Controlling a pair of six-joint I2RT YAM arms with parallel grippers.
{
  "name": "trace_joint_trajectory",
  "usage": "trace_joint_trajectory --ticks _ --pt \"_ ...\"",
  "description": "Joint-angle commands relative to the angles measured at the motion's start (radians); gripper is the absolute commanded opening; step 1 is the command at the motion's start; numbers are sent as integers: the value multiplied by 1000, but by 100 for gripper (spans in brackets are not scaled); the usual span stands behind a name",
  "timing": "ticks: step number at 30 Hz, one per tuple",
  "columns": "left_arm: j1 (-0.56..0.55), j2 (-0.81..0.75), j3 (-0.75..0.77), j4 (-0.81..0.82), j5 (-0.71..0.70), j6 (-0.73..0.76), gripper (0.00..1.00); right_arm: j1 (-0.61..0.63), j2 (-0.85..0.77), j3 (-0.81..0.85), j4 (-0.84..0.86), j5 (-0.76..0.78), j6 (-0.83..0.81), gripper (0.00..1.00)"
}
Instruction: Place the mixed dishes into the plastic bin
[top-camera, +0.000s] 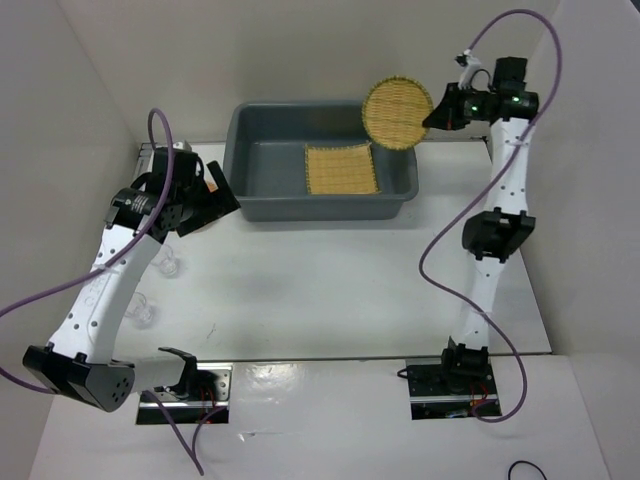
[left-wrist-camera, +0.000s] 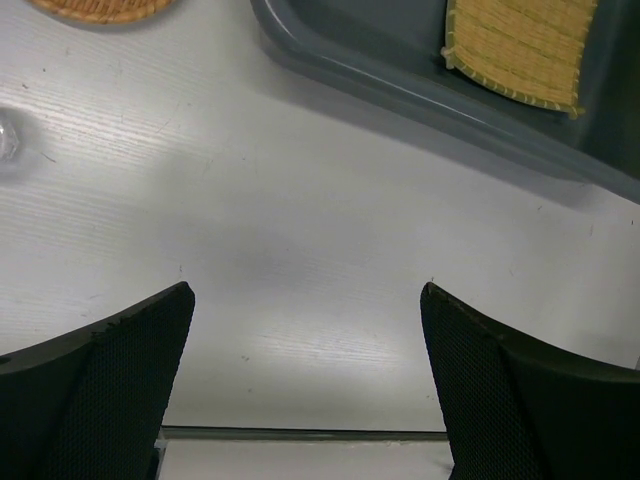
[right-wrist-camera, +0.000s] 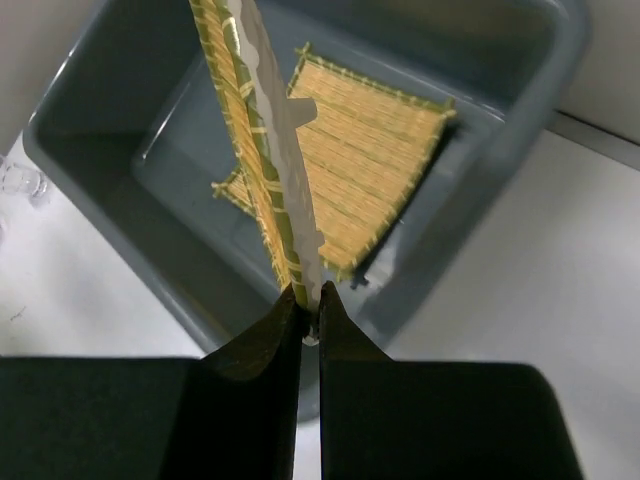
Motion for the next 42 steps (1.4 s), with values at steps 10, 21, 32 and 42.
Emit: trace_joint_trajectory --ticks 10,21,32,42 --pt "37 -28 6 -49 19 -33 100 229 344 315 174 51 261 0" --pt "46 -1 15 -59 29 -51 100 278 476 315 227 157 286 0" --pt "46 9 15 -68 29 -69 100 278 518 315 236 200 295 11" --pt "94 29 33 -48 62 -20 100 269 518 315 202 335 286 31"
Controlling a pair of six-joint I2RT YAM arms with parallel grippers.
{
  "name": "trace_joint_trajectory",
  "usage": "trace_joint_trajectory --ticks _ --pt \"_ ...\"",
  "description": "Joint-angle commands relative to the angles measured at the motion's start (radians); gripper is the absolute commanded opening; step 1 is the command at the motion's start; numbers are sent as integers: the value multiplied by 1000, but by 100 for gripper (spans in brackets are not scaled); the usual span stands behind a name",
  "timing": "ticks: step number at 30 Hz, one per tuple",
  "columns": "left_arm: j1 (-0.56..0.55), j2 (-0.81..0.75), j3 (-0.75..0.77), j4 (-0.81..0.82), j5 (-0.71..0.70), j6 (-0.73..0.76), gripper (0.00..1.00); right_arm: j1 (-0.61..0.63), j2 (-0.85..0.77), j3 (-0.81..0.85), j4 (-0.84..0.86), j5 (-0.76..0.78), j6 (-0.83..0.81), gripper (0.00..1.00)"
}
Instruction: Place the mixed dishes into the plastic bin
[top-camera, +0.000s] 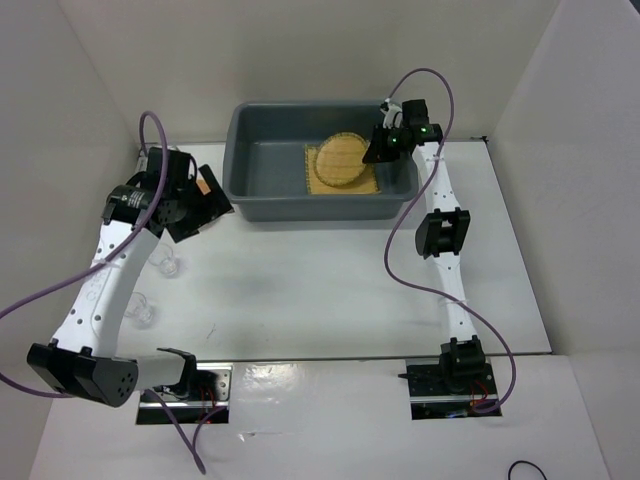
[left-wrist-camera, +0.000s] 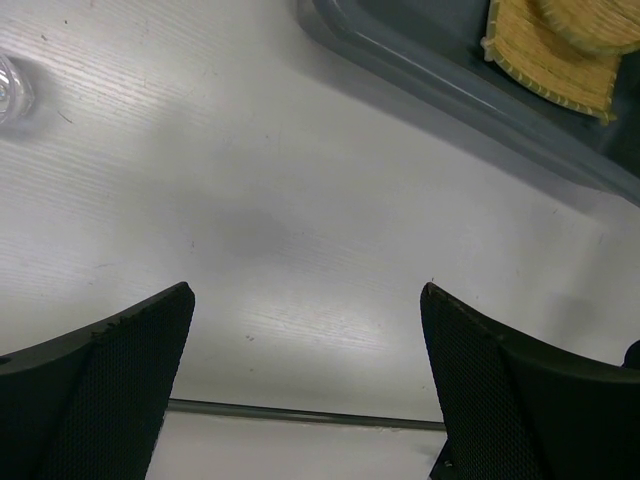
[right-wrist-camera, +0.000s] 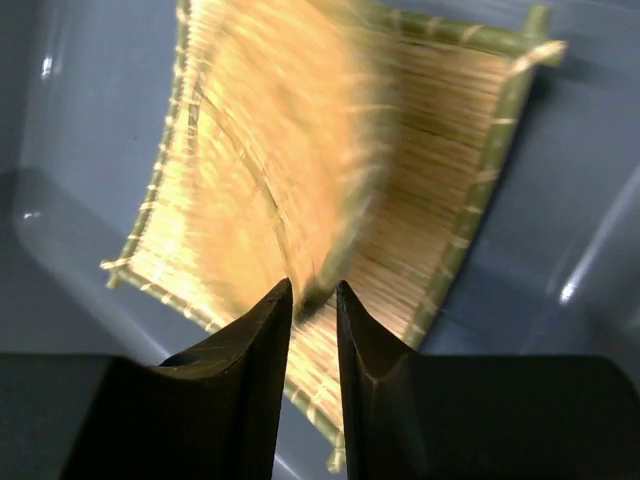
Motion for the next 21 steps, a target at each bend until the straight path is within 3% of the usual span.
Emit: trace_joint_trajectory --ticks 1,5,9,13,15,16,18,19,20,21 --pt "32 12 38 17 34 28 100 -6 -9 53 18 59 -9 31" --pt "50 12 48 35 46 37 100 -6 -27 53 -7 180 -20 31" --pt "59 12 48 44 55 56 100 -6 -53 53 -17 202 -29 31" --pt "113 47 75 53 64 120 100 -26 -153 53 -27 211 -29 37" --pt "156 62 124 72 64 152 100 -35 -204 53 -58 199 -29 52" --pt "227 62 124 82 64 152 100 -35 -259 53 -72 188 -29 59" --pt "333 62 111 173 199 152 100 -35 -331 19 -82 170 -41 75" --pt "448 62 68 252 268 152 100 -35 -398 -2 -91 170 -52 79" --pt "488 78 46 283 385 101 100 -35 -429 -13 -91 161 -52 87" --pt "513 132 46 297 415 84 100 -35 -461 -25 -100 160 -63 90"
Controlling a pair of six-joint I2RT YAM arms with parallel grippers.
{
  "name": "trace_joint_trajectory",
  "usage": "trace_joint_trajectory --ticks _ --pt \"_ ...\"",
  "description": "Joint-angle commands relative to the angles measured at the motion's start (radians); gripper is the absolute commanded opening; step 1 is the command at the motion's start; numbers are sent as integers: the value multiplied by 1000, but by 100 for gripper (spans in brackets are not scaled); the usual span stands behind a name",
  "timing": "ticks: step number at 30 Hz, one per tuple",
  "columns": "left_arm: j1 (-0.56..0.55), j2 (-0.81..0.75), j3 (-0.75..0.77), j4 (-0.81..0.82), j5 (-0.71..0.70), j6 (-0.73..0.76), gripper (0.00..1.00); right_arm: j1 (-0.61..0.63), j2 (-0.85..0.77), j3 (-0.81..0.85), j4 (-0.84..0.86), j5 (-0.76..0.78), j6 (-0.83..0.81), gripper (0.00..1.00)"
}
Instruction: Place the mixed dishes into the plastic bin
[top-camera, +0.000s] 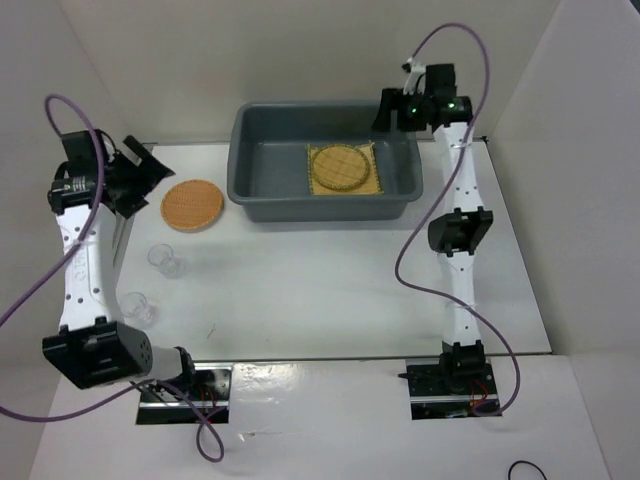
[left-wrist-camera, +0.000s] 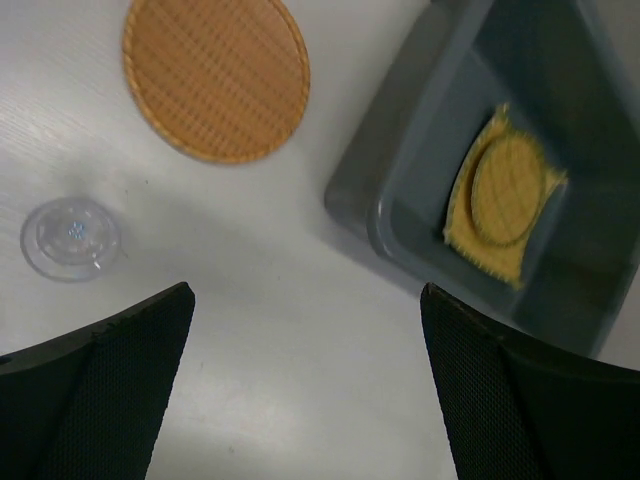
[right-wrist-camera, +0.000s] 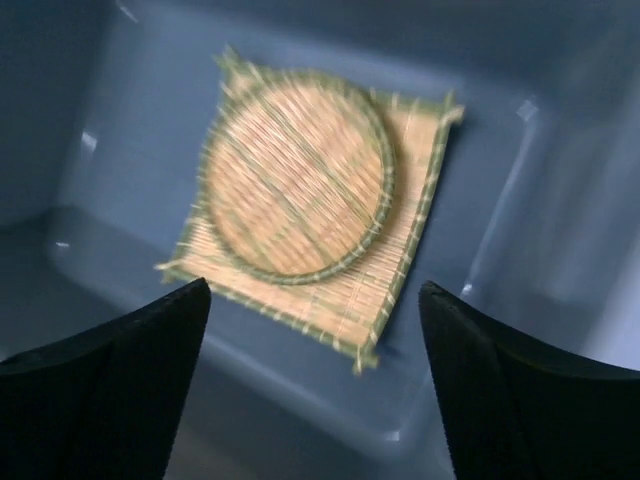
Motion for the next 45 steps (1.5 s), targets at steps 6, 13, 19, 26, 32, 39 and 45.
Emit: trace_joint_trajectory --ticks 6,13,19,26,32,39,45 --pt "198 295 27 275 258 -121 100 29 -466 -139 -34 144 -127 98" --pt "241 602 455 122 149 55 100 63 -638 -251 -34 316 -160 98" --pt "266 866 606 57 266 171 100 87 -690 -311 -34 369 -191 98" --pt "287 1027 632 48 288 223 100 87 -729 -384 -34 387 -211 98" --pt "297 1102 660 37 317 246 99 87 -738 -415 -34 396 -229 98" --pt "297 1176 600 74 493 281 92 87 -719 -415 -34 415 -229 98" --pt "287 1235 581 98 569 303 90 87 -687 -397 -34 415 -229 98"
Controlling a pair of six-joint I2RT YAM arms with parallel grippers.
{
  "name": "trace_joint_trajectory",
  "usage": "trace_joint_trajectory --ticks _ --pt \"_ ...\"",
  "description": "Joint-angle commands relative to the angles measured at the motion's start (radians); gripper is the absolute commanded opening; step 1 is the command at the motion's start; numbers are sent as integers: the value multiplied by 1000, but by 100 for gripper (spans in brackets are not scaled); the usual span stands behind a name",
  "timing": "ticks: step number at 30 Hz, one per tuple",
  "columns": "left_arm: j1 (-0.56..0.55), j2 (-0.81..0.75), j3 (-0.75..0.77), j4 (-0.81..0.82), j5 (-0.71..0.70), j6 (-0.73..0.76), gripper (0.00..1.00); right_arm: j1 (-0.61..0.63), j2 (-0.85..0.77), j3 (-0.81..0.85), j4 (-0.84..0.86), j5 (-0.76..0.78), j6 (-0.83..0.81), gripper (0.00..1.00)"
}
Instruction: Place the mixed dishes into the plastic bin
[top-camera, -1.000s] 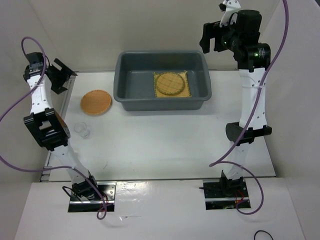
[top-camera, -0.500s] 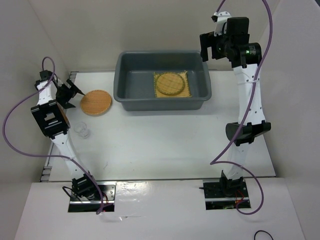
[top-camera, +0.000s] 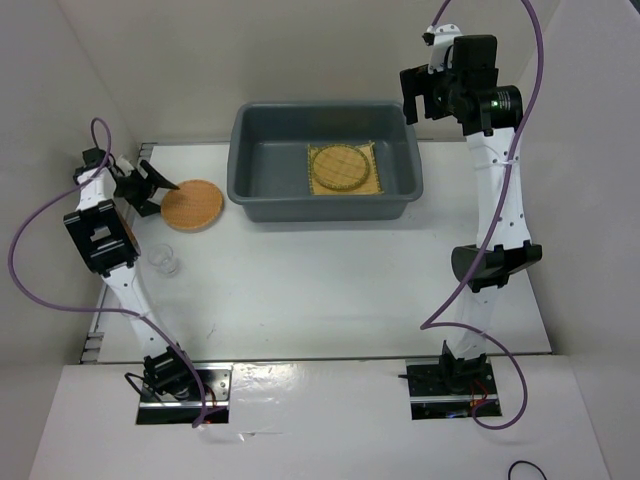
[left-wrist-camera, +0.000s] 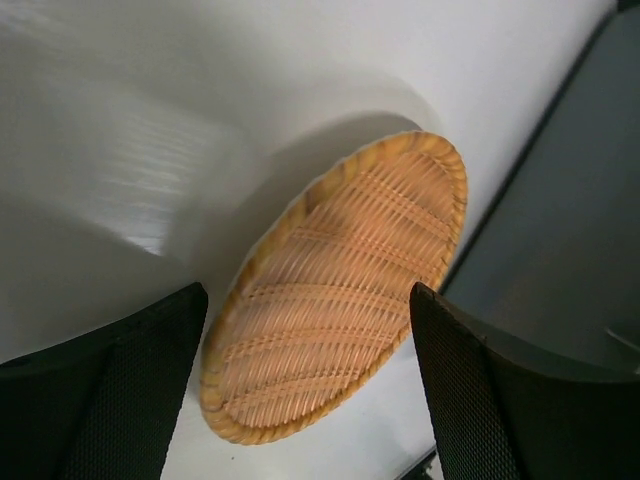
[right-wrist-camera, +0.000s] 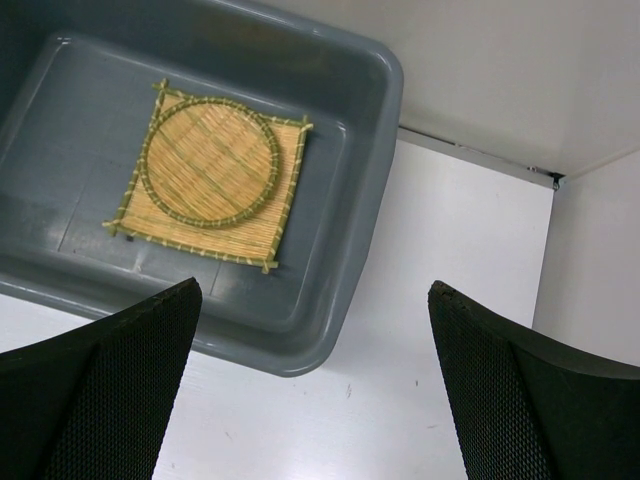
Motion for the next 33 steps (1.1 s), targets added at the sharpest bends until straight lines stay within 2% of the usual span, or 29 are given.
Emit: trace_joint_trajectory --ticks 1,5,11,15,16,18,19,23,28,33 --pt "-15 79 -29 0 68 65 90 10 -9 15 3 17 -8 98" --pt "-37 111 -29 13 135 74 87 10 0 15 3 26 -8 98" --pt "-46 111 -75 91 251 33 72 10 0 15 3 35 -17 98" --pt "-46 89 -101 150 306 -32 34 10 0 15 3 44 -17 98" --pt "-55 73 -101 150 306 -46 18 10 0 15 3 44 -17 98" --pt "-55 51 -90 194 306 -79 3 10 -9 6 3 44 -17 98" --pt "-55 21 -90 208 274 -122 0 10 -9 6 3 44 -17 98" --pt "-55 -87 -90 318 197 -251 0 10 -18 6 3 35 -17 98" --pt "-44 -174 11 256 95 -319 0 10 -28 6 3 35 -17 98" --pt "-34 -257 101 225 -74 -415 0 10 -28 27 3 17 -17 98"
